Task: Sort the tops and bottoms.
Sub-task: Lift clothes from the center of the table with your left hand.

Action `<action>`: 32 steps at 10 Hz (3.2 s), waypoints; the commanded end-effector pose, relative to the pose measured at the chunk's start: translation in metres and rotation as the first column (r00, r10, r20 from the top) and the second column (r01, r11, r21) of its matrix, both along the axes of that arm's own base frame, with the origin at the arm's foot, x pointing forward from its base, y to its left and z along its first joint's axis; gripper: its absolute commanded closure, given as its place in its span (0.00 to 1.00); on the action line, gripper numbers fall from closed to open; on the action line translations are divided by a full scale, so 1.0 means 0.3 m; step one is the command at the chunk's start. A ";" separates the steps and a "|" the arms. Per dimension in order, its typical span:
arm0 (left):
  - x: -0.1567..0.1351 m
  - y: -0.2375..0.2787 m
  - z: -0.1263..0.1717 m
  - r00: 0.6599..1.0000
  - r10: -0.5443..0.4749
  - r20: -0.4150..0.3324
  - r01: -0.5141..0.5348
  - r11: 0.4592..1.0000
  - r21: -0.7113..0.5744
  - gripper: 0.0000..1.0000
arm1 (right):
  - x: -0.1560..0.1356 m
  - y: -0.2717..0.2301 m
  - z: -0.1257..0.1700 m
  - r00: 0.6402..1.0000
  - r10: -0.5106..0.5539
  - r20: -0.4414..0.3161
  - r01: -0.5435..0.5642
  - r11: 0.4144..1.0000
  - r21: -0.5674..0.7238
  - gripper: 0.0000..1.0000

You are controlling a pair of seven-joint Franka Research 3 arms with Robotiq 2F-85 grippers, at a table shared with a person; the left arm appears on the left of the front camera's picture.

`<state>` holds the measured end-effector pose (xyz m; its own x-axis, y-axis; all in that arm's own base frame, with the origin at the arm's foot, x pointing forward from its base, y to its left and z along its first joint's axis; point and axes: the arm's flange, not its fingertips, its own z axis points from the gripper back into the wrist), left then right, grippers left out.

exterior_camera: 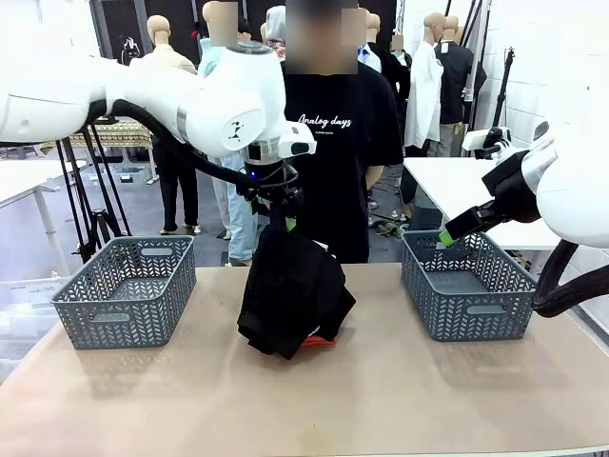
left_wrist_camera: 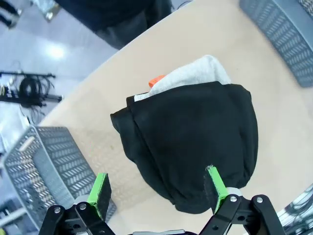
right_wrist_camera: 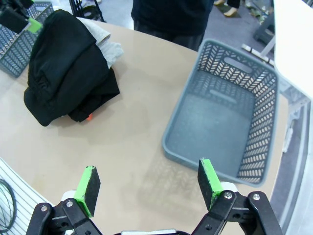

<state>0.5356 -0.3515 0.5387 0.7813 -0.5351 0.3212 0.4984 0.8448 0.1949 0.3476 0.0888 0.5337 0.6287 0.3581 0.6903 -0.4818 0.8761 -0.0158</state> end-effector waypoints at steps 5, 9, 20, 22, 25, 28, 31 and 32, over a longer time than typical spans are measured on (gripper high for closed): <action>0.073 -0.001 -0.058 0.969 0.190 -0.157 -0.207 0.973 -0.099 0.00 | 0.004 -0.004 -0.004 1.000 0.008 -0.004 -0.008 1.000 0.005 0.00; 0.084 0.002 -0.125 0.958 0.216 -0.188 -0.239 0.965 -0.111 0.00 | 0.004 -0.004 -0.004 1.000 0.008 -0.004 -0.008 1.000 0.005 0.00; 0.106 -0.013 -0.259 0.947 0.247 -0.207 -0.274 0.955 -0.117 0.00 | 0.004 -0.004 -0.004 1.000 0.008 -0.004 -0.008 1.000 0.005 0.00; 0.105 -0.003 -0.274 0.941 0.259 -0.218 -0.291 0.948 -0.127 0.00 | 0.004 -0.004 -0.004 1.000 0.008 -0.004 -0.008 1.000 0.005 0.00; 0.094 0.000 -0.276 0.949 0.243 -0.202 -0.274 0.951 -0.142 0.22 | 0.004 -0.004 -0.004 1.000 0.008 -0.004 -0.008 1.000 0.005 0.00; 0.090 0.012 -0.286 0.942 0.255 -0.219 -0.291 0.945 -0.150 0.78 | 0.004 -0.004 -0.004 1.000 0.008 -0.004 -0.008 1.000 0.005 0.00; 0.087 0.018 -0.281 0.939 0.262 -0.221 -0.298 0.943 -0.149 1.00 | 0.004 -0.004 -0.004 1.000 0.008 -0.004 -0.008 1.000 0.005 0.00; 0.086 0.021 -0.281 0.939 0.265 -0.220 -0.300 0.942 -0.149 1.00 | 0.004 -0.004 -0.004 1.000 0.008 -0.004 -0.008 1.000 0.005 0.00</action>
